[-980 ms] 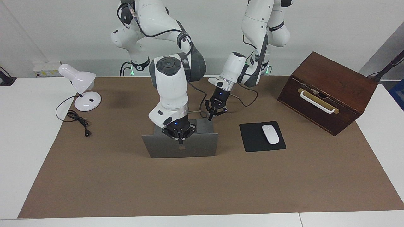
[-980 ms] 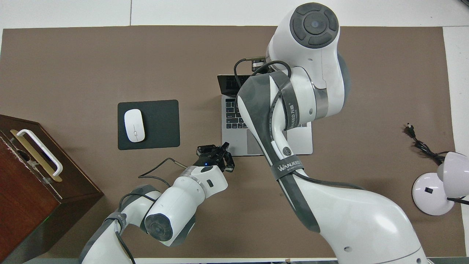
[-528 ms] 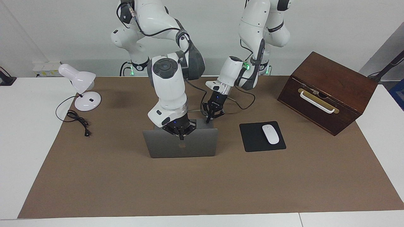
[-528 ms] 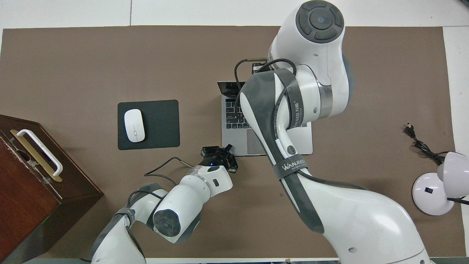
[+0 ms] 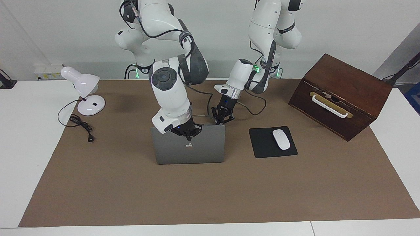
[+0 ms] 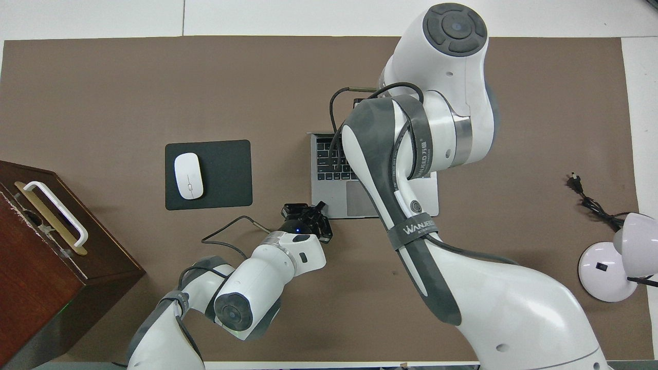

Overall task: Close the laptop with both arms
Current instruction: 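Push the laptop lid down toward the keyboard with the right gripper, then press the lowered lid flat with the right gripper while the left gripper steadies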

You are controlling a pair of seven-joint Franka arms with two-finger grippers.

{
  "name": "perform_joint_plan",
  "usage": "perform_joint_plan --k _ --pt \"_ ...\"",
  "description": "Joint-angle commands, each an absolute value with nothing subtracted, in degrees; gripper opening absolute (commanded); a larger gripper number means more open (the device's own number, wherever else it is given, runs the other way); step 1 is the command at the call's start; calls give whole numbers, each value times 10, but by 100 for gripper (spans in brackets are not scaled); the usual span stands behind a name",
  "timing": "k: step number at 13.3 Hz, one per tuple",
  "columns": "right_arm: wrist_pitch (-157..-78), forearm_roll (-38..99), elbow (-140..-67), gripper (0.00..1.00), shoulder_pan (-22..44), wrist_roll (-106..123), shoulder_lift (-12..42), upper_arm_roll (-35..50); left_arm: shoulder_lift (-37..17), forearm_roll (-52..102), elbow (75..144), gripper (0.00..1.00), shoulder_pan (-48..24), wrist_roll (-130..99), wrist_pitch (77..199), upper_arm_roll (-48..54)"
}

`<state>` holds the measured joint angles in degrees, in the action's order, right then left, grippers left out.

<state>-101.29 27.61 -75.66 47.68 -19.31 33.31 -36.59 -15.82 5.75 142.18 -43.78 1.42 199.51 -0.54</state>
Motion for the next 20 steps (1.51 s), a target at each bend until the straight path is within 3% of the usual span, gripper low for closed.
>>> perform_joint_plan --k 1,7,20 --pt "-1007 288 -825 0 489 -199 291 -365 -167 53 1426 0 -435 39 2007 -11" --pt "-982 321 -924 0 494 -200 245 -364 -167 53 1433 0 -425 79 2007 -11" --pt "-1081 321 -1005 0 513 -219 245 -334 -168 53 1442 0 -425 113 2007 -10"
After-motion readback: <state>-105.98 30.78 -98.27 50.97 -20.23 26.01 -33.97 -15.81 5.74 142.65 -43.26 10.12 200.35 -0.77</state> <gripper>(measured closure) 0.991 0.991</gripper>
